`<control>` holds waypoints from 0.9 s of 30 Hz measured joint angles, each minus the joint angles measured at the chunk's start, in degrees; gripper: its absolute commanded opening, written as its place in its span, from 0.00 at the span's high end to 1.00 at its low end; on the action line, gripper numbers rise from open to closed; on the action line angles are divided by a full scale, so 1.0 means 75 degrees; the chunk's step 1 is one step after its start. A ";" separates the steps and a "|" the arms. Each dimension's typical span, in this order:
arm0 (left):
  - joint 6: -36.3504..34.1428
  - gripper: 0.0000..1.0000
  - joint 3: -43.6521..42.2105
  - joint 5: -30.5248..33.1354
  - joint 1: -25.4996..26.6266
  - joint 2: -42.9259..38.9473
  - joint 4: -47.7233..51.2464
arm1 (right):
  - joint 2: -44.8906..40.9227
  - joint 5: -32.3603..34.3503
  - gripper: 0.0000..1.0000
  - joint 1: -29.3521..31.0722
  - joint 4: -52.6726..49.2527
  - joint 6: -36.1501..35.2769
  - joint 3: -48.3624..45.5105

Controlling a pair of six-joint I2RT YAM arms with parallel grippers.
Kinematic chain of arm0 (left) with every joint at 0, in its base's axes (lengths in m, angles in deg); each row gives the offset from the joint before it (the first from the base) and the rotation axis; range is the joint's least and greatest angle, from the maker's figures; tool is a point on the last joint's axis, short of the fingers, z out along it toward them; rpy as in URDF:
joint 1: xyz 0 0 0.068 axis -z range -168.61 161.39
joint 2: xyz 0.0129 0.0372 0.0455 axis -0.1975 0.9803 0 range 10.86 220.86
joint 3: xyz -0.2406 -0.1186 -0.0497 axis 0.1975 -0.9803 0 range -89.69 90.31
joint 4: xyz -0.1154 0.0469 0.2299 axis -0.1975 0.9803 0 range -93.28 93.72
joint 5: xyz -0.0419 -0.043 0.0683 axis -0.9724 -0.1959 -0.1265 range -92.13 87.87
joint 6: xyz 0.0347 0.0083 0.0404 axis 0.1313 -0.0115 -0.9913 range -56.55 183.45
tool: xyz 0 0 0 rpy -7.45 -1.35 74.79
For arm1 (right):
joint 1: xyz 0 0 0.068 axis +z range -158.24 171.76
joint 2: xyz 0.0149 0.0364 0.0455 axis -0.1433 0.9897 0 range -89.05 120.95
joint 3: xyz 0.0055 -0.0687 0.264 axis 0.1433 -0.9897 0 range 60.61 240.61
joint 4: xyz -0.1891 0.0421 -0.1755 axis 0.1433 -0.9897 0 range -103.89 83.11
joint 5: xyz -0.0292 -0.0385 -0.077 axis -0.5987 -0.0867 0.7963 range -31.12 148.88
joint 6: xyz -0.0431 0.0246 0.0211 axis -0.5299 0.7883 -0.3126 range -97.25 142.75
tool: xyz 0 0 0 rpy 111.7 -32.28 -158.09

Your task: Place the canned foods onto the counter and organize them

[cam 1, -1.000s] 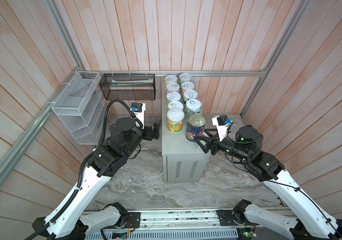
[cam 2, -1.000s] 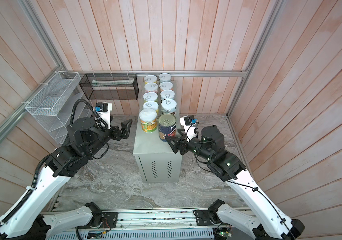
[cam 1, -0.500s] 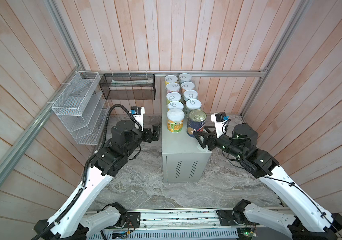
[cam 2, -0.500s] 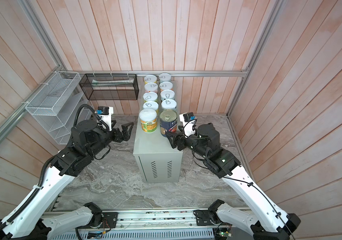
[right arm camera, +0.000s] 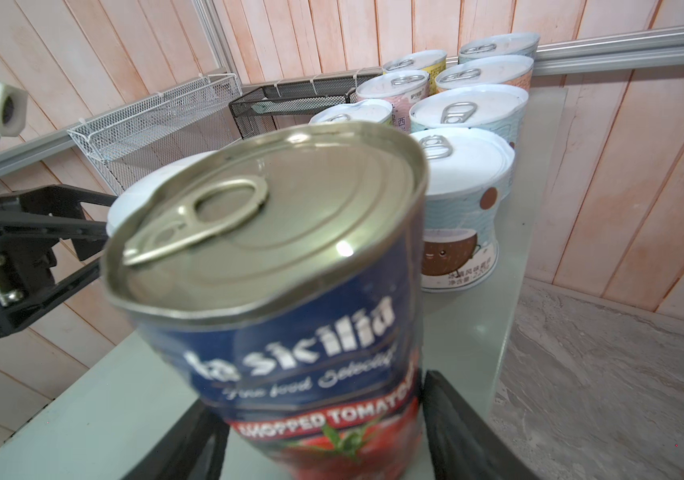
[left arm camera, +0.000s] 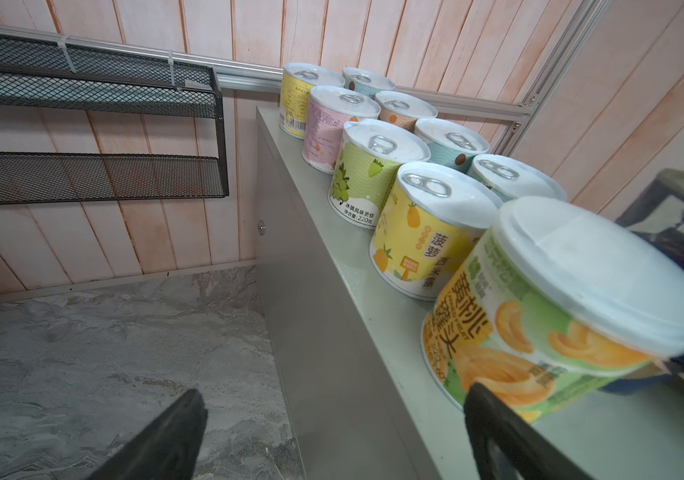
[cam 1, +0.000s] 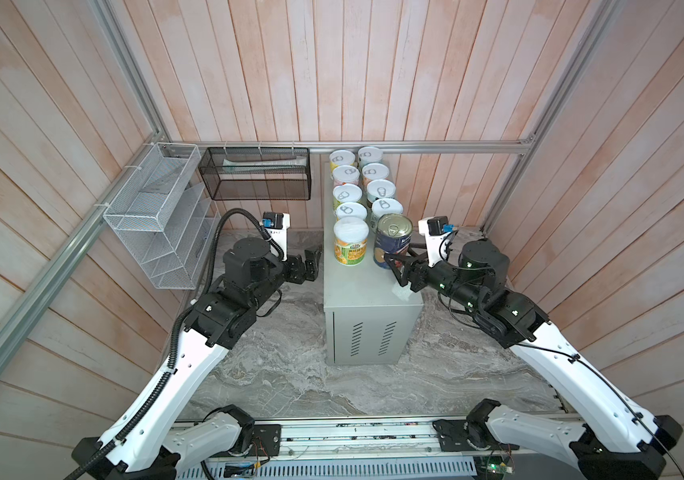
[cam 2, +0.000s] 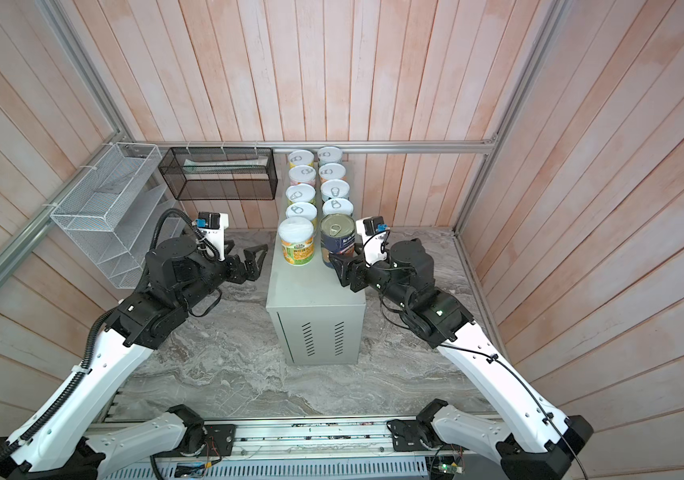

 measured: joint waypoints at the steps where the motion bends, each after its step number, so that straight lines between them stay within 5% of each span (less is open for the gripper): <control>1: 0.0003 0.02 0.0000 -0.0029 0.0000 0.0015 -0.0012 | 0.0038 0.0006 0.30 0.0000 0.0015 -0.0012 0.0023; 12: 0.0000 0.02 0.0000 -0.0286 0.0000 0.0367 -0.0035 | 0.0332 0.0178 0.29 -0.0003 0.0079 -0.0195 0.0230; 27: 0.0000 0.02 0.0003 -0.0766 -0.0009 0.0764 -0.0044 | 0.0152 -0.0286 0.15 -0.0023 0.0041 -0.0312 0.0361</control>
